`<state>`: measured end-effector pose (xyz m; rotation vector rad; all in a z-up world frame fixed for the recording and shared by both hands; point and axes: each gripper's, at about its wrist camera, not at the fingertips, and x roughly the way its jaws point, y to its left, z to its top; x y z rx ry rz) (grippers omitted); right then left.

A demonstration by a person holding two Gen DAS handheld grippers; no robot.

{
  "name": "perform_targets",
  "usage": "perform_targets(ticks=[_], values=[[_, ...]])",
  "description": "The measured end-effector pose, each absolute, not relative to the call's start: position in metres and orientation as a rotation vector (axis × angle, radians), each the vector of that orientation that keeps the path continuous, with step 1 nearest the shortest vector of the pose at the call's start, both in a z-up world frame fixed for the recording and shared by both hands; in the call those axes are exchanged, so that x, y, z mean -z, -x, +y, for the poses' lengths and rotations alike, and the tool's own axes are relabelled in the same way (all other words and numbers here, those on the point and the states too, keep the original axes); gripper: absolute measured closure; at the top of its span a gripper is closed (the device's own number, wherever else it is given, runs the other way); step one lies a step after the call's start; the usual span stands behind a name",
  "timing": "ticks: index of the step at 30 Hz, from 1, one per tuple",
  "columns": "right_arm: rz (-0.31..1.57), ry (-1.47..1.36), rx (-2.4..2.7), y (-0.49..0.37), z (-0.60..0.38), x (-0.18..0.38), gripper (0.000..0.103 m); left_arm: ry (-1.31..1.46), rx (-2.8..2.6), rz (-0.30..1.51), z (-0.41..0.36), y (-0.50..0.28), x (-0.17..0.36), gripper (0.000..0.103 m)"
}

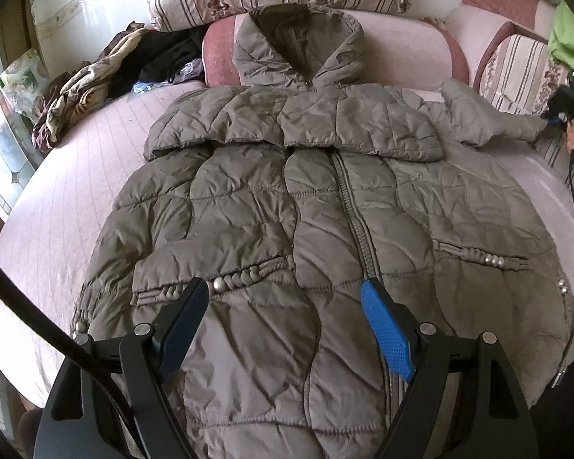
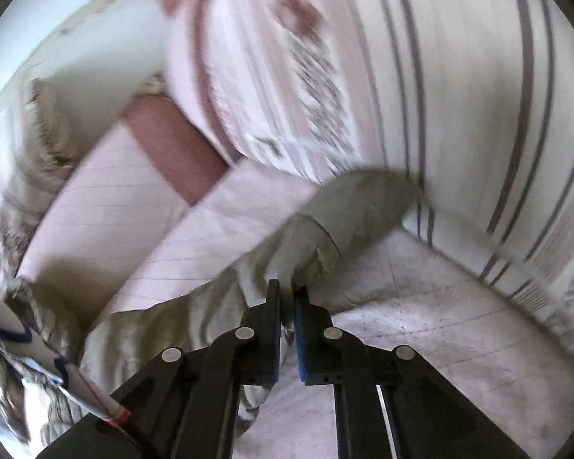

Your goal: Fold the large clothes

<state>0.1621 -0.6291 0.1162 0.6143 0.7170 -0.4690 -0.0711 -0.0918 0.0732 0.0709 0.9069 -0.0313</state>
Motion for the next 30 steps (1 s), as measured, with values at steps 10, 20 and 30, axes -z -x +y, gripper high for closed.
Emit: perform_targets(ticks=[10,20,30], values=[[0.619,-0.355,0.219,-0.139,-0.476,-0.222,0.097,0.035,0.050,0.854,-0.061,0.107,-0.090,0.022],[0.683,-0.172,-0.038,-0.139,-0.308,-0.210,0.097,0.110,0.010,0.829,-0.022,0.124,-0.092,0.022],[0.879,-0.033,-0.220,-0.165,-0.185,-0.111,0.097,0.137,-0.039,0.817,0.006,0.124,-0.091,0.022]])
